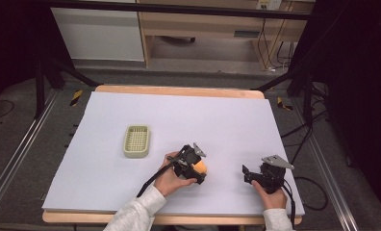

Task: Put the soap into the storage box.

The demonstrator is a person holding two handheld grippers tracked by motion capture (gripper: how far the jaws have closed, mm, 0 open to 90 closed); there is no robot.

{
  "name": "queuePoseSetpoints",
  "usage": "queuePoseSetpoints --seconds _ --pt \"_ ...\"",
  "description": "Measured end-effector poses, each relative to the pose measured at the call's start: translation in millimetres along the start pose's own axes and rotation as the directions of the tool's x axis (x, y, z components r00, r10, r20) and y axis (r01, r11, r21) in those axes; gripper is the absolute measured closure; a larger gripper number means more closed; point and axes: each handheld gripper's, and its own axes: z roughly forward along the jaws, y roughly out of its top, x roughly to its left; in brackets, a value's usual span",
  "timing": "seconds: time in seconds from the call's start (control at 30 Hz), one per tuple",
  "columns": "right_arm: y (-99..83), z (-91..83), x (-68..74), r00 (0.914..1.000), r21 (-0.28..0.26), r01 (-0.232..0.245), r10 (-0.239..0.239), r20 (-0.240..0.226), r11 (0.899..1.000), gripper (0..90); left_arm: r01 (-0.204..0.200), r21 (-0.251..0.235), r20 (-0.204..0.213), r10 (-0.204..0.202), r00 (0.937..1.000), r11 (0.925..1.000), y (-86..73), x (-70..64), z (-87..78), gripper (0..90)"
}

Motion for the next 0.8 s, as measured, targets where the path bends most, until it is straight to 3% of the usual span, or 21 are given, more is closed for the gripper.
queuePoseSetpoints --seconds 0.8 --pt "0.4 -0.5 -0.1 1.0000 -0.001 -0.002 0.002 0.001 1.000 5.6 0.005 0.024 -0.031 -0.004 0.9995 0.9997 2.0 -3.9 1.7 25.4"
